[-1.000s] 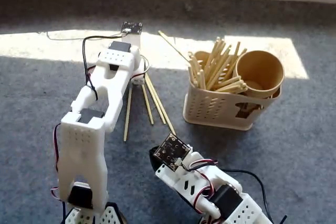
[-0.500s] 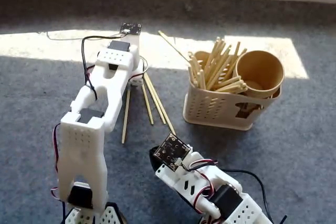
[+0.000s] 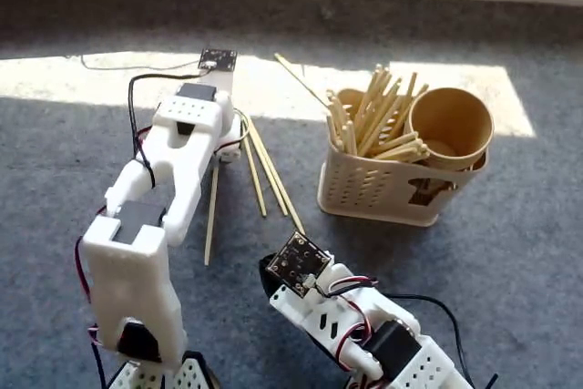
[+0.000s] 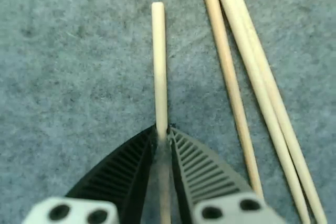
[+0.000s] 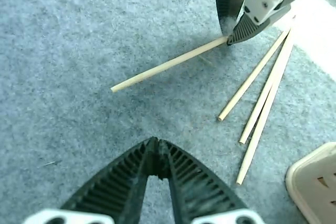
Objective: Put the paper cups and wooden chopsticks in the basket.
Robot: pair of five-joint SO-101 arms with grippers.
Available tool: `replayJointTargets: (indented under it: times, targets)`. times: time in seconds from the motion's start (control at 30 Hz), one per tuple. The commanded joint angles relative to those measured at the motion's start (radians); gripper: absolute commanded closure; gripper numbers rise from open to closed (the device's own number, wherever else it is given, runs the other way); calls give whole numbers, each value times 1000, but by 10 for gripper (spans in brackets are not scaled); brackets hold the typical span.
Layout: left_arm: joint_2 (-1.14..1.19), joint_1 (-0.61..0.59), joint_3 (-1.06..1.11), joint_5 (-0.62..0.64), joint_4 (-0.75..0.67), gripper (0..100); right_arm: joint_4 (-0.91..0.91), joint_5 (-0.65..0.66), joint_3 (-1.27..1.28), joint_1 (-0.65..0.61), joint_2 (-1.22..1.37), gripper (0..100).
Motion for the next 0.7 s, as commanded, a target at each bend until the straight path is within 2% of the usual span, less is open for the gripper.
replayJointTargets:
  times: [0.0,0.67]
  targets:
    - [-165,8,99,8,-84,994,-16,9,99,5,-16,992]
    - [-685,10,562,8,-331,994,-16,6,99,5,-16,992]
